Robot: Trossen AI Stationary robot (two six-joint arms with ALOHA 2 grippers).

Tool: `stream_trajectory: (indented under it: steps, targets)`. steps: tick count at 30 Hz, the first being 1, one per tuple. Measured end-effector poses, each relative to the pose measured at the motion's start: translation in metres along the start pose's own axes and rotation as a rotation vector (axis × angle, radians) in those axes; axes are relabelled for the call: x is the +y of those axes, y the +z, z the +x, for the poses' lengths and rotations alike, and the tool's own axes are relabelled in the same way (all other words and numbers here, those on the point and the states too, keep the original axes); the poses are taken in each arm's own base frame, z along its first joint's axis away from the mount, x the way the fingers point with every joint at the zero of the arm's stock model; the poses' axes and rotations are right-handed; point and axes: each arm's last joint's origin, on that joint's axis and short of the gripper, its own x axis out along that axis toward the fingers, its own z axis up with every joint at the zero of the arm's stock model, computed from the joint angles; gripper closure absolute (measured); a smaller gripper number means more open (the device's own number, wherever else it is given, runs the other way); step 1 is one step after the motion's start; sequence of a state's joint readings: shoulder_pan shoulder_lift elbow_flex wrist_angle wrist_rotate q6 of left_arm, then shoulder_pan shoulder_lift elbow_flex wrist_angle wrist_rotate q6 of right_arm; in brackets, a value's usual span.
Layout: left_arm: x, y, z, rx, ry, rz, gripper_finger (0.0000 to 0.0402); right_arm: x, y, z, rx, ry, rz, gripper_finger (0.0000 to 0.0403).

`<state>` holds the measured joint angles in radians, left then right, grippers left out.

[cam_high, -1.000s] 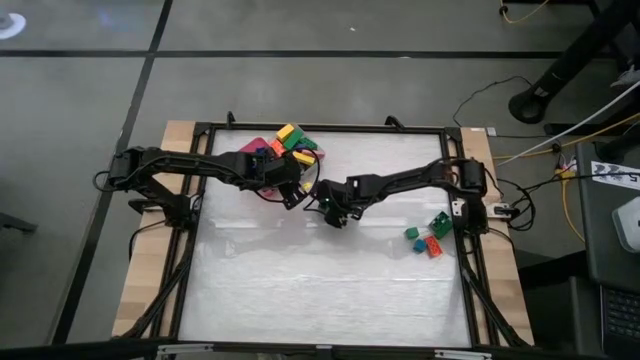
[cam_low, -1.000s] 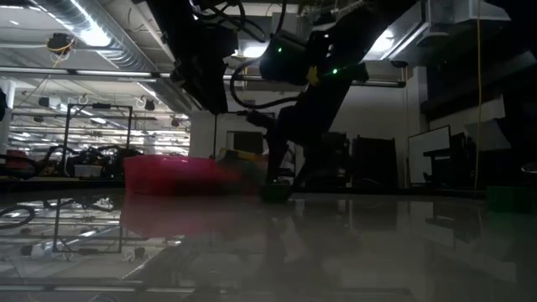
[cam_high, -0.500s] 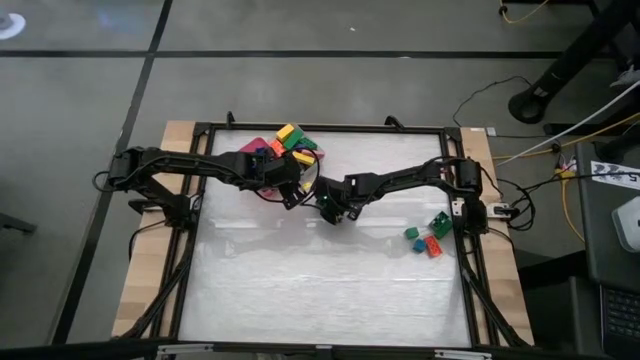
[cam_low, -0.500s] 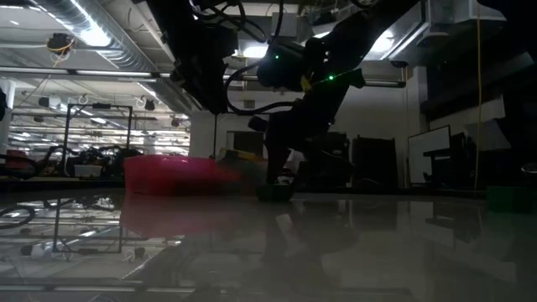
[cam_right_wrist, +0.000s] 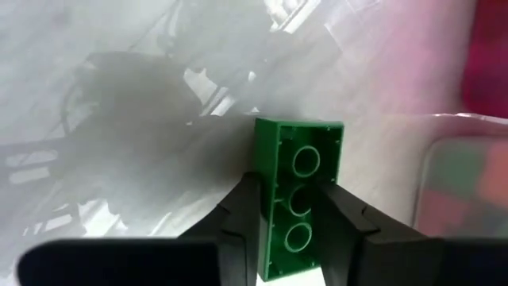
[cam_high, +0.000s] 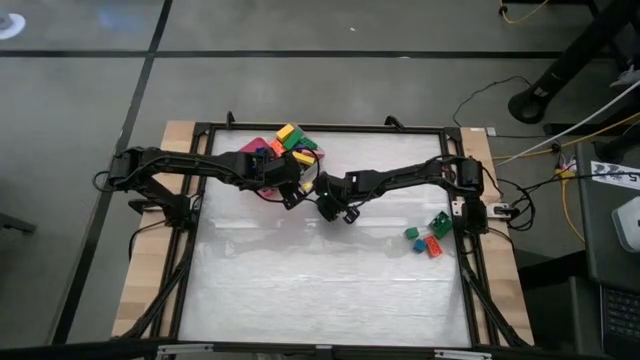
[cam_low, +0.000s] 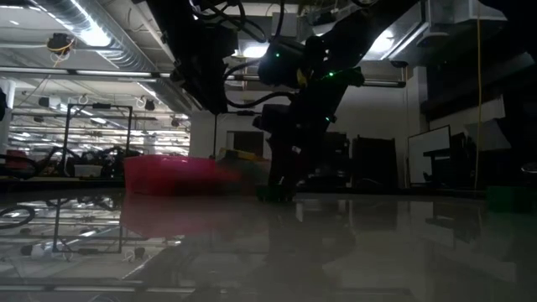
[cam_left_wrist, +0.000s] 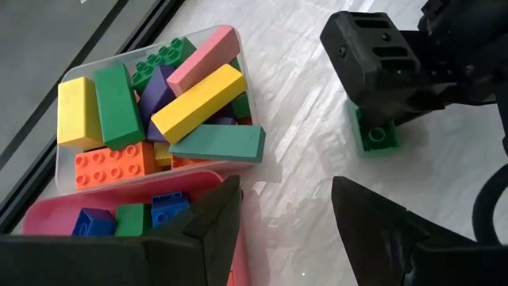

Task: Sort blocks by size
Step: Put the big green game piece into the white bin

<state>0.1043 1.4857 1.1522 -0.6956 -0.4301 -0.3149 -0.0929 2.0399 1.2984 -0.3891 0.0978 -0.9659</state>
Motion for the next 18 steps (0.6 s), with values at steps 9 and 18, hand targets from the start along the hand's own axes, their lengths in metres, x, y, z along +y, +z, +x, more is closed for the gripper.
stream_trajectory:
  steps: [9, 18]
  targets:
    - [0.0, 0.0, 0.0, 0.0, 0.001, 0.0, 0.0218, -0.017, 0.01, -0.01, 0.023, -0.054, 0.007, 0.0314]
    - [0.007, -0.004, -0.007, 0.024, 0.053, 0.022, 0.0218, -0.05, 0.025, -0.033, -0.029, -0.161, 0.017, 0.0315]
